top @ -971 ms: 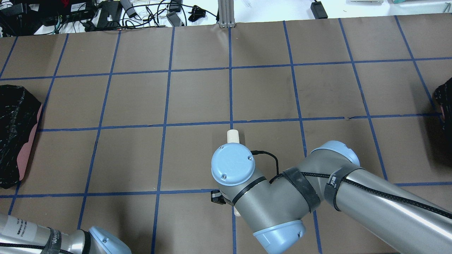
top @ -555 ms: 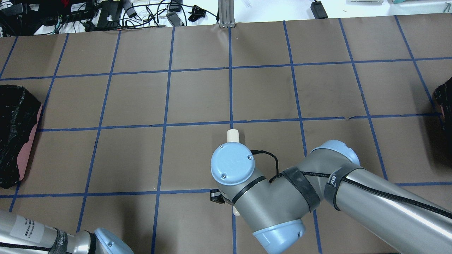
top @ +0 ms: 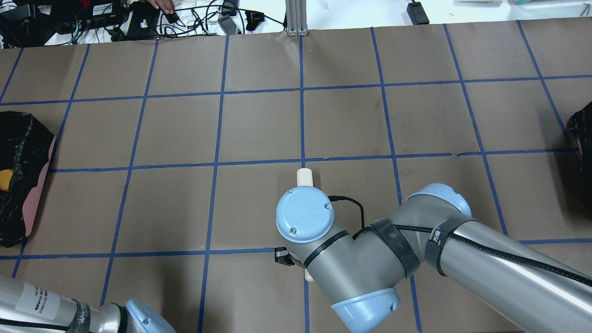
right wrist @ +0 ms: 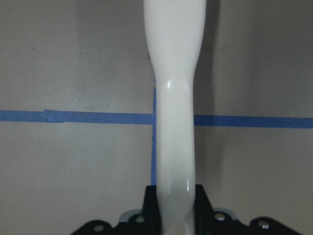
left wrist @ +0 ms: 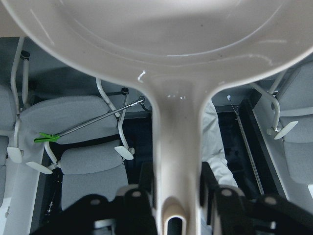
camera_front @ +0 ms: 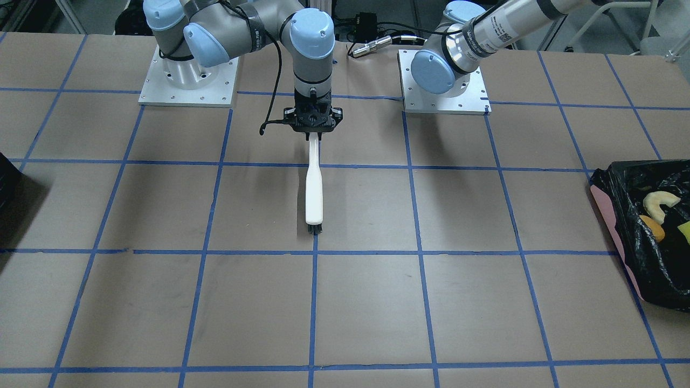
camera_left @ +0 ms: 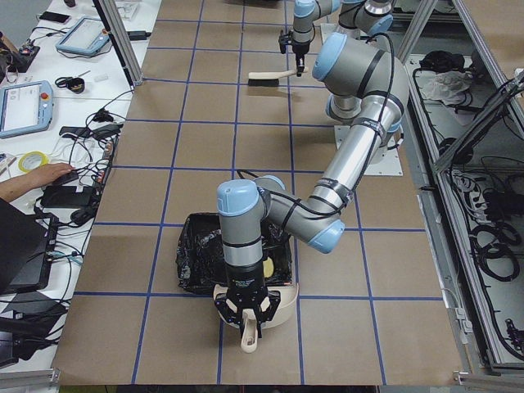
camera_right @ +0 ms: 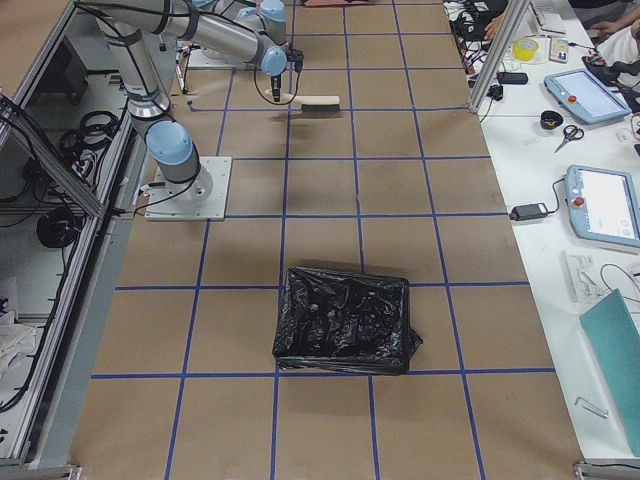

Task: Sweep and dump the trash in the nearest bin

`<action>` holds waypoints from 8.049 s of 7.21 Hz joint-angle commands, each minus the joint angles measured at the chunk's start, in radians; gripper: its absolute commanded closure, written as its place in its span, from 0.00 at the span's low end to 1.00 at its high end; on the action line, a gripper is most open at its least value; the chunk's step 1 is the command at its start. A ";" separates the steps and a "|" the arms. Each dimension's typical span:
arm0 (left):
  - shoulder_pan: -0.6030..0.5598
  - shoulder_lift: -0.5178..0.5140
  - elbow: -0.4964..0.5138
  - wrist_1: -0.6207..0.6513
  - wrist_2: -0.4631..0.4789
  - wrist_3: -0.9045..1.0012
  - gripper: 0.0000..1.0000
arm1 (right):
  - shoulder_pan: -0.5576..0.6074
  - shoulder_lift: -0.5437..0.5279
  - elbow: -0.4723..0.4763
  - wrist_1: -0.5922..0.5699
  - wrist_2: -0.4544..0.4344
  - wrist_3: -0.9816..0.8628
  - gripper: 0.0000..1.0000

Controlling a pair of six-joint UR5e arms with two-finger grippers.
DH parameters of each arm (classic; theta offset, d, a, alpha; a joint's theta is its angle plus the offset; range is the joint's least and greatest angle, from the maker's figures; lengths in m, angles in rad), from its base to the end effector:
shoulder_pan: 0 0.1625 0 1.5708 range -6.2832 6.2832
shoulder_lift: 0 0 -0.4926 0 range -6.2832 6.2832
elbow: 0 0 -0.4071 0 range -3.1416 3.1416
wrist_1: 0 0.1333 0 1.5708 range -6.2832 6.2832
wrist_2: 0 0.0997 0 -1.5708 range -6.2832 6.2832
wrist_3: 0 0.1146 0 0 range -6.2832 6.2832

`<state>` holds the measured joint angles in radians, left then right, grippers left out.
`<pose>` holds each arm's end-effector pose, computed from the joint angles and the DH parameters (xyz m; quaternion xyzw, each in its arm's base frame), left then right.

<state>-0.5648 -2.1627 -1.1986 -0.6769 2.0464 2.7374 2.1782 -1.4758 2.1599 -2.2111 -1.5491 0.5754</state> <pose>0.6440 -0.5038 0.4652 0.6480 0.6538 0.3076 0.2411 0.3722 -0.2976 0.2768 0.0158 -0.9996 -0.0242 0.0032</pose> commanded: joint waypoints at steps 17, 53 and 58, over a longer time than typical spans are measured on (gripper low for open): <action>-0.173 0.284 -0.131 -0.571 -0.341 -0.357 1.00 | -0.137 -0.046 -0.573 0.582 -0.006 -0.107 0.00; -1.333 0.167 -0.365 -0.473 -0.515 -2.941 0.00 | -0.634 -0.132 -0.578 0.557 -0.008 -0.579 0.00; -1.327 0.522 -0.319 -0.991 -0.505 -2.963 0.00 | -0.627 -0.113 -0.565 0.559 -0.005 -0.585 0.00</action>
<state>-1.8937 -1.7234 -1.5377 -1.5379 1.5408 -0.2160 1.5499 -1.5906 1.5945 -1.6534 -1.5547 -0.0086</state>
